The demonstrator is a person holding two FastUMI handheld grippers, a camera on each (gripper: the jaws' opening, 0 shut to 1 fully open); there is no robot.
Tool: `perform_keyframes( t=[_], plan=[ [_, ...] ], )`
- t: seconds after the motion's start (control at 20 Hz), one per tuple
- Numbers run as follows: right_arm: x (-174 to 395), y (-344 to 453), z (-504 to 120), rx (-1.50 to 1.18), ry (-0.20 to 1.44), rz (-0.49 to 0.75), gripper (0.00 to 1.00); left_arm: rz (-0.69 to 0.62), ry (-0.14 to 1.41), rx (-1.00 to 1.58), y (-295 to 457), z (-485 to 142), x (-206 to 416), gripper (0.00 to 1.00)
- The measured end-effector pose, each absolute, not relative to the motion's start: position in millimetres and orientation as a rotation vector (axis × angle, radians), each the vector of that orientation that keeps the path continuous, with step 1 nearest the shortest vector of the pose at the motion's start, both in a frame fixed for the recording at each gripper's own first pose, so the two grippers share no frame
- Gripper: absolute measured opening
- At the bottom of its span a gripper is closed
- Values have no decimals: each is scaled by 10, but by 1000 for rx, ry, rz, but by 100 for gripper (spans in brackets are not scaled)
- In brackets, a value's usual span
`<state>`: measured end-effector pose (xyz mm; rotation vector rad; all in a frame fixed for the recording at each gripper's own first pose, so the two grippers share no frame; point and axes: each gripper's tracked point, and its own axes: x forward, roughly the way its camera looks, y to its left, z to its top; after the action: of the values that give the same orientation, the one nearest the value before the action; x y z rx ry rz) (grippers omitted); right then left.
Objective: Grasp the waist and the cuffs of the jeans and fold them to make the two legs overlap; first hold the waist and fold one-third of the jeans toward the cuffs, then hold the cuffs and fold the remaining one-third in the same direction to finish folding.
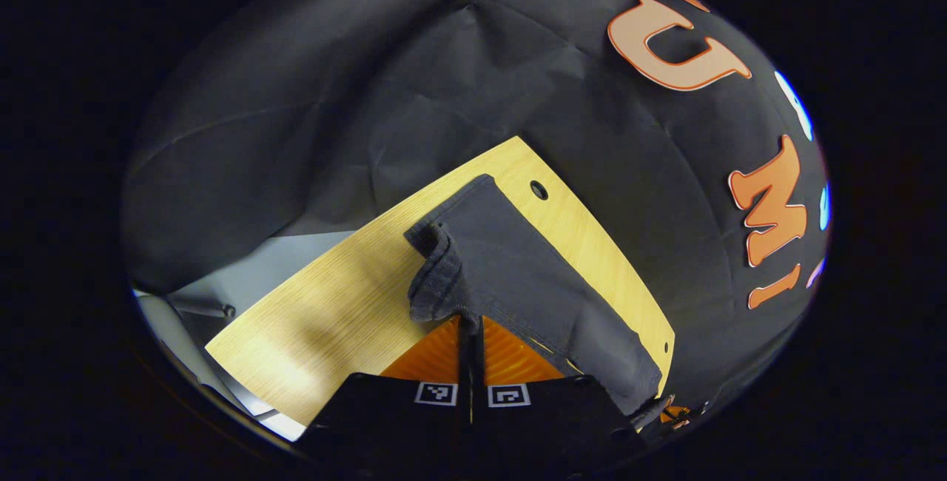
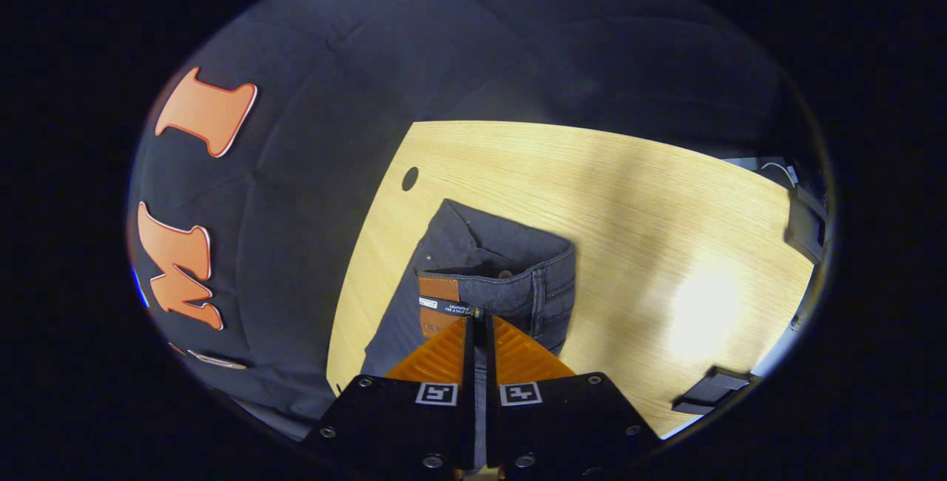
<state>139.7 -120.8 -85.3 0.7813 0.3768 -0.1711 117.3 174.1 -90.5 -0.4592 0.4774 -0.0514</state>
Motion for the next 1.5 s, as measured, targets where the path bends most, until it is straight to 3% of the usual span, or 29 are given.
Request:
perform_keyframes(
  t=[0.05,0.2,0.4,0.55,0.65,0.85,0.9,1.15,1.2,1.35,1.5],
  plan=[
    [1425,-1153,-770,802,368,-154,12,-54,479,-451,1714,-881,1210,1],
    [1606,-1153,-614,783,351,-154,1,-75,472,-465,1629,-724,1391,1],
    [1528,-1291,-1068,701,497,-250,1,-95,497,-432,1472,-761,1509,1],
    [1342,-1300,-1209,836,534,-275,1,-77,503,-443,1516,-824,1516,1],
    [1237,-1326,-1359,861,597,-295,24,-66,509,-452,1574,-843,1518,1],
    [1167,-1182,-1409,795,626,-242,89,-48,526,-451,1583,-948,1526,1],
    [1163,-1063,-1445,782,659,-215,98,-47,530,-451,1579,-953,1533,1],
    [1418,-859,-1777,654,738,-231,98,-33,538,-460,1627,-978,1507,1],
    [1438,-818,-1777,670,741,-222,87,-31,534,-461,1632,-962,1496,1],
    [1458,-918,-1702,746,672,-275,24,-25,538,-473,1658,-984,1505,1],
    [1391,-883,-1353,783,556,-208,24,-29,542,-480,1655,-974,1501,1]
  ],
)
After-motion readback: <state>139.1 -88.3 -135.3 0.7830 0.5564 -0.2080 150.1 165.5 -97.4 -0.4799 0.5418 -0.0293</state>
